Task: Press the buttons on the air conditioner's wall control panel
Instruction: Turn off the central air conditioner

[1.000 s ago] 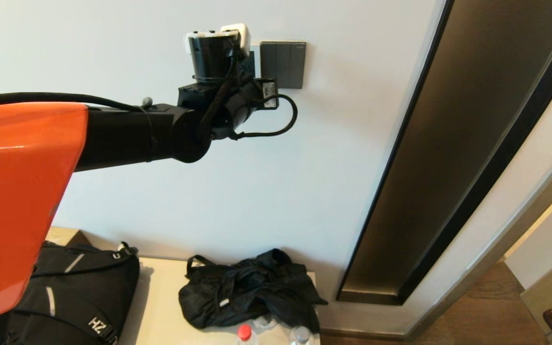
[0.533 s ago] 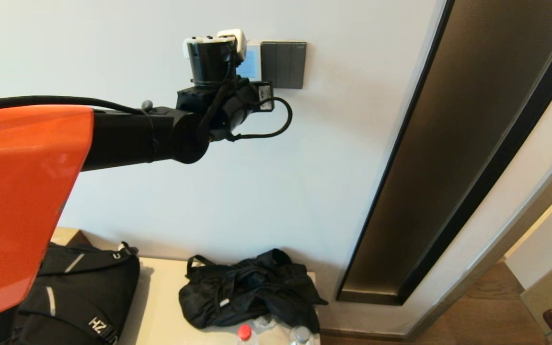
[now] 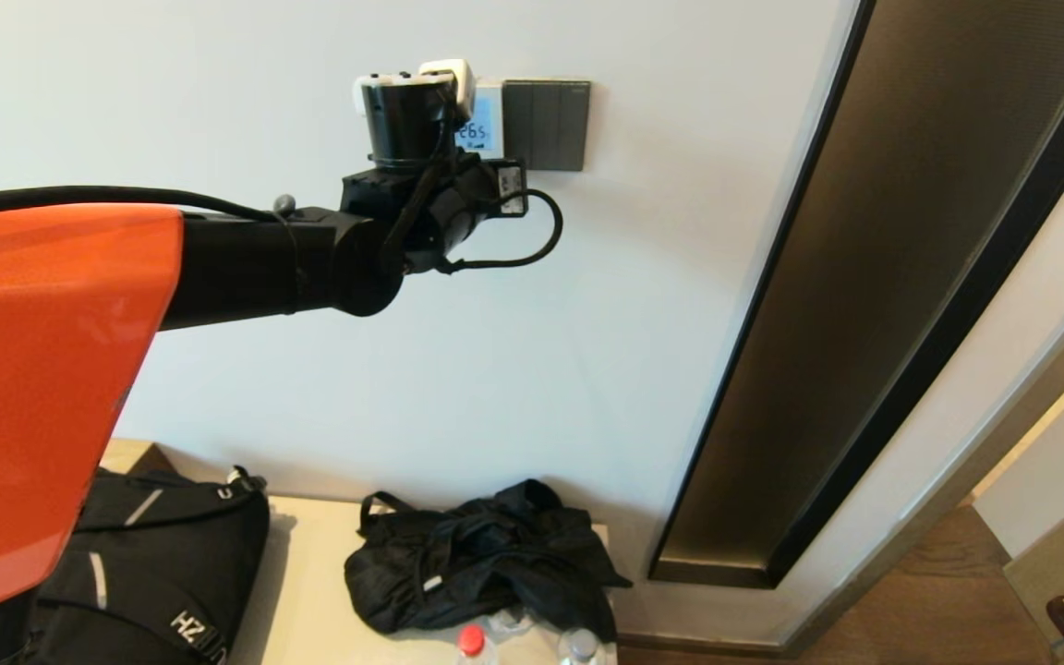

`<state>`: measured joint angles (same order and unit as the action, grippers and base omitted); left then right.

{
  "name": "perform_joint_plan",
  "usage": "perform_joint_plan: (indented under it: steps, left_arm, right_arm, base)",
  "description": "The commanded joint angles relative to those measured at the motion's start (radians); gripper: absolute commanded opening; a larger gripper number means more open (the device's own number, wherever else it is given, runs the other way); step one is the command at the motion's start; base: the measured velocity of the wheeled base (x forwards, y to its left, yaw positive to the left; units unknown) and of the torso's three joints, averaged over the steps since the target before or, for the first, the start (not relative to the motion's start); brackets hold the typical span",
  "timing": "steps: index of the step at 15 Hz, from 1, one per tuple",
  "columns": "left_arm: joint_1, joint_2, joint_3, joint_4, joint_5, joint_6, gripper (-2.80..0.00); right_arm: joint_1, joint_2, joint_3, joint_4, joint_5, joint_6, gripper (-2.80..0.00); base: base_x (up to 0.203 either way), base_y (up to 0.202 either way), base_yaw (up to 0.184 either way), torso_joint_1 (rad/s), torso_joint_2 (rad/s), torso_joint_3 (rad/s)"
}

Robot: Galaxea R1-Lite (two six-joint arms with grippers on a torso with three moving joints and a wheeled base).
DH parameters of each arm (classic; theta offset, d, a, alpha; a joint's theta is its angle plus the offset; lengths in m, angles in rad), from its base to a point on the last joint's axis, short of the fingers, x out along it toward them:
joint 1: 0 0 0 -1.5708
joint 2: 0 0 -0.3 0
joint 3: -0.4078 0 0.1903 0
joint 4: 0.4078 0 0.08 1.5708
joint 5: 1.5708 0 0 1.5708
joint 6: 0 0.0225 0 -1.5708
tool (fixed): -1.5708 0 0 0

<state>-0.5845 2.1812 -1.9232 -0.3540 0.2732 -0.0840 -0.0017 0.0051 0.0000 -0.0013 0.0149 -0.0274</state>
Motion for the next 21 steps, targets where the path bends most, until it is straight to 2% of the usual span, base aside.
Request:
perform_joint_plan:
  steps: [1,21]
  left_arm:
    - [-0.002,-0.020,0.001,-0.005,0.004,0.000,-2.80]
    - [-0.008,0.009,0.003,-0.004,0.000,-0.002,-2.80]
  right_arm:
    - [0.000,-0.001,0.000,0.000,0.000,-0.002,-2.80]
    - [0.000,-0.001,0.000,0.000,0.000,0.000,-2.80]
  base:
    - [0.000,0.000,0.000,0.000,0.00,0.000]
    - [0.000,0.000,0.000,0.000,0.00,0.000]
